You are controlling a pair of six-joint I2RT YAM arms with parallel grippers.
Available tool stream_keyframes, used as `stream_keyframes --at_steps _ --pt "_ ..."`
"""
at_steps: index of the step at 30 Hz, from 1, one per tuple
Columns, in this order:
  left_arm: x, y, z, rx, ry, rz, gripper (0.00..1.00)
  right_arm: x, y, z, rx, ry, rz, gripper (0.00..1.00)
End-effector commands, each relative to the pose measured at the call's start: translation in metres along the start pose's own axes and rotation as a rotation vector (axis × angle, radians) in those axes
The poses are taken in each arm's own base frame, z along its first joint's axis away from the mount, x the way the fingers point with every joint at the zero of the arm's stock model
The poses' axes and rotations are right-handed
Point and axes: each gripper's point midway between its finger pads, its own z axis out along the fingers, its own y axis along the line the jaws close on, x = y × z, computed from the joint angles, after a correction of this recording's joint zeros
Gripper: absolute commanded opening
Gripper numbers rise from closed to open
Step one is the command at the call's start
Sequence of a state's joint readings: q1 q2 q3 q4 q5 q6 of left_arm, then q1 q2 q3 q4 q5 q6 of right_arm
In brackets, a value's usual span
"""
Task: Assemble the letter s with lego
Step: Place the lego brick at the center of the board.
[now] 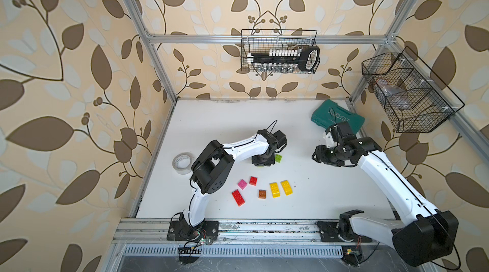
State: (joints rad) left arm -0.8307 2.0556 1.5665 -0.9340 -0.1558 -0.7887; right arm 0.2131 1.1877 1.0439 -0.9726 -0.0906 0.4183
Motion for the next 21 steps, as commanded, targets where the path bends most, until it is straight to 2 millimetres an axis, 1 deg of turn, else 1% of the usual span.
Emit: stream_keyframes --at_steps 1,4,8,10,12,14,16,19,21 --pt "0.004 0.0 0.007 -0.008 0.032 -0.005 0.34 0.0 0.001 0.002 -0.004 0.013 0.004 0.57" --pt "0.006 0.002 0.01 -0.02 0.038 -0.005 0.4 0.001 0.0 0.003 -0.002 0.015 0.005 0.57" --pt "0.006 0.002 0.008 -0.015 0.038 -0.005 0.52 0.001 0.0 0.004 0.0 0.017 0.008 0.58" --pt "0.006 0.0 0.006 -0.005 0.036 -0.003 0.54 0.001 0.0 0.004 0.0 0.015 0.009 0.58" --pt "0.004 -0.003 -0.002 0.024 0.027 -0.002 0.55 0.0 0.0 0.003 0.001 0.015 0.011 0.58" --pt "0.001 -0.006 -0.02 0.072 -0.002 -0.003 0.56 -0.001 0.001 0.001 0.002 0.013 0.016 0.58" --pt "-0.002 -0.004 -0.042 0.111 -0.043 -0.009 0.56 -0.003 0.003 0.001 0.003 0.016 0.026 0.58" --pt "-0.01 0.014 -0.082 0.134 -0.136 -0.006 0.56 -0.005 0.016 0.004 0.017 0.025 0.03 0.58" --pt "-0.014 0.031 -0.101 0.137 -0.18 0.001 0.56 -0.006 0.031 0.01 0.03 0.036 0.027 0.59"
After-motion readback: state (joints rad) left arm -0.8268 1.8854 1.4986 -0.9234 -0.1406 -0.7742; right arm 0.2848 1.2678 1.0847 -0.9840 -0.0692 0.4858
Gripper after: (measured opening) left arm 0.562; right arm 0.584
